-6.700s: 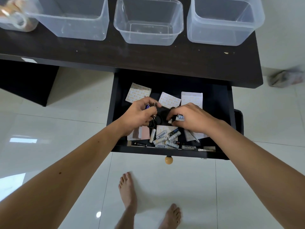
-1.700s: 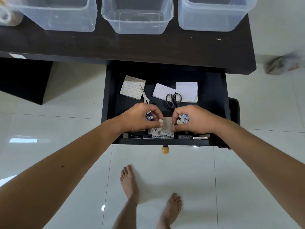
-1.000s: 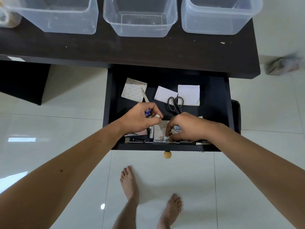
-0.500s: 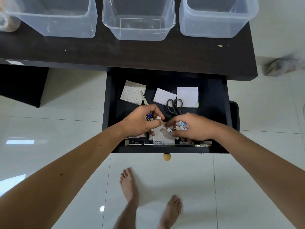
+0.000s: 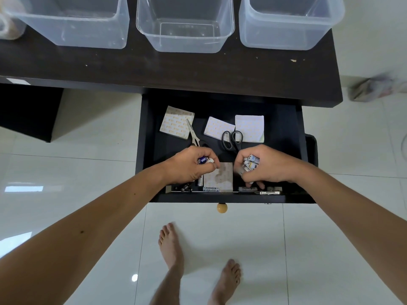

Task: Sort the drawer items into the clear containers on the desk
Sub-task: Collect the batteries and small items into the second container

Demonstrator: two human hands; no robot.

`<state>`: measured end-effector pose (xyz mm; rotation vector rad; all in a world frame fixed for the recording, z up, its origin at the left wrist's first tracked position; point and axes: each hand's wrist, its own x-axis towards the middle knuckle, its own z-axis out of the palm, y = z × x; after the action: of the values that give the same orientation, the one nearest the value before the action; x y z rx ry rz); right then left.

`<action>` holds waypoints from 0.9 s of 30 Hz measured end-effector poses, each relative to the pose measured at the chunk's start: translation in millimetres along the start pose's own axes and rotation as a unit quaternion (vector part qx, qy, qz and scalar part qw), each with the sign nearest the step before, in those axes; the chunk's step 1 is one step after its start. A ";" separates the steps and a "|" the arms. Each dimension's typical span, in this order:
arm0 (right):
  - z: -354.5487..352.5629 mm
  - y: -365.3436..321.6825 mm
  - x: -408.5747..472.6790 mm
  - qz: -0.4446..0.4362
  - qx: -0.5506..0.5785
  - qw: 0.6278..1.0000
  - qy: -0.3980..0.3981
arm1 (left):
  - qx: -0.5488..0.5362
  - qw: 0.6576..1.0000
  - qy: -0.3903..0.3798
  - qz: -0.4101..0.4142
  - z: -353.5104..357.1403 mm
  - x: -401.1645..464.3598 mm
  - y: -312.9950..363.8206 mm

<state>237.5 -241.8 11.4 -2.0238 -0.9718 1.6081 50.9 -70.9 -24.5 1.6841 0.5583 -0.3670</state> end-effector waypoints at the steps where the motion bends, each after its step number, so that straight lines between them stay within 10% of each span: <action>1: -1.7 1.0 0.0 0.000 -0.007 1.000 0.004 | -0.012 1.000 -0.005 -0.002 -0.3 -0.4 0.1; 17: -0.7 14.2 11.0 0.001 -0.284 0.958 -0.040 | 0.243 0.964 -0.102 0.036 1.4 3.7 -9.4; 27: -0.2 7.1 10.8 0.004 -0.335 0.940 -0.062 | 0.221 0.964 -0.150 0.006 -1.3 9.9 -16.9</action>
<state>240.9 -239.0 -0.8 -2.3494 -1.7485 1.5564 49.7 -66.1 -43.5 2.0069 0.2501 -0.7675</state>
